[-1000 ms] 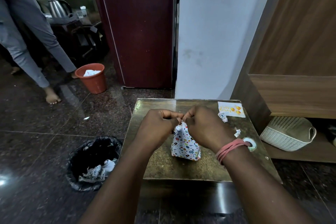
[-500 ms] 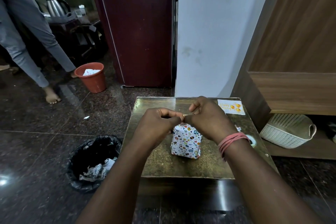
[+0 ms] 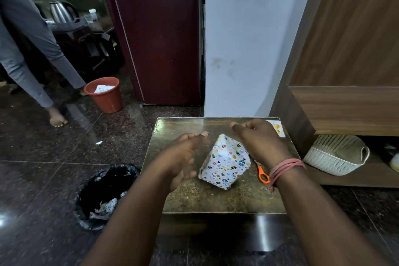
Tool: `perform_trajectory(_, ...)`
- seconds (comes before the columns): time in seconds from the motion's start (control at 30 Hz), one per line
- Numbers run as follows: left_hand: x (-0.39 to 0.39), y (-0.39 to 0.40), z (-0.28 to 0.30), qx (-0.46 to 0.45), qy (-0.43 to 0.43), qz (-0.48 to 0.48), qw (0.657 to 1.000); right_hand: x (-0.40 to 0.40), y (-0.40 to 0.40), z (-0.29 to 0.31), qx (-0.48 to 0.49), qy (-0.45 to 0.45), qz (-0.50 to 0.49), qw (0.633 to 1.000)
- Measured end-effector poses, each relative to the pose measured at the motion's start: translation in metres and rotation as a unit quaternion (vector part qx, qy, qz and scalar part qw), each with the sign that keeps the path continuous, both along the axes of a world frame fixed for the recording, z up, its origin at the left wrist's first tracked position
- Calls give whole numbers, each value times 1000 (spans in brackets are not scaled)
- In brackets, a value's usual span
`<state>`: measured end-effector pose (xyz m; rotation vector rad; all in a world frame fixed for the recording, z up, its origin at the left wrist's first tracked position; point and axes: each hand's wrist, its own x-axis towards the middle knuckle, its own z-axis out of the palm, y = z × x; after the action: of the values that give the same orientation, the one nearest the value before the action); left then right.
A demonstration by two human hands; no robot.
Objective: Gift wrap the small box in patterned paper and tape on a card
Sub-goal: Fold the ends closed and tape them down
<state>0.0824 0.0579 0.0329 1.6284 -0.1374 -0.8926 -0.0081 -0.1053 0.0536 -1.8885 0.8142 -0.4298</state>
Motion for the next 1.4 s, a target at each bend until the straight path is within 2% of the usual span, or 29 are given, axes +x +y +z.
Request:
perform_trajectory(0.03, -1, 0, 0, 3, 23, -17, 1000, -2, -2, 1, 7, 1, -1, 1000)
perform_trajectory(0.1, -1, 0, -2, 0, 53, -62, 997, -2, -4, -1, 80, -19, -5, 997)
perform_trajectory(0.17, -5, -3, -3, 2, 67, -90, 994, -2, -4, -6, 108, 7, 16, 994)
perform_trajectory(0.23, -9, -6, -3, -1, 71, -85, 994, -2, 0, -14, 131, 72, 44, 988)
perform_trajectory(0.3, -11, -7, -2, -22, 71, -74, 994, -3, 9, -20, 225, 112, 54, 966)
perform_trajectory(0.37, -10, -7, 2, -57, 65, -60, 994, -1, 13, -24, 281, 89, 61, 954)
perform_trajectory(0.43, -6, -7, 6, -85, 62, -12, 994, 5, 9, -26, 244, 51, 59, 967)
perform_trajectory(0.57, -1, -9, 4, -109, 36, 52, 992, 2, 0, -19, 92, -44, 67, 993)
perform_trajectory(0.67, -5, -11, -5, -82, 7, 65, 994, -4, -2, -23, 55, -56, 97, 992)
perform_trajectory(0.77, -2, -14, -12, -89, -39, 59, 994, -7, -4, -29, 58, -62, 93, 992)
perform_trajectory(0.93, -5, -11, -13, -66, -177, -41, 981, -14, -9, -27, -22, -35, 92, 995)
perform_trajectory(1.1, -7, -12, -24, 58, -269, -89, 957, -19, -13, -29, -2, -1, 150, 989)
perform_trajectory(1.17, -8, -10, -25, 77, -264, -109, 955, -22, -14, -31, -11, -2, 180, 984)
perform_trajectory(1.4, -6, 1, -15, -1, -209, -163, 964, -25, -14, -33, -15, -37, 188, 981)
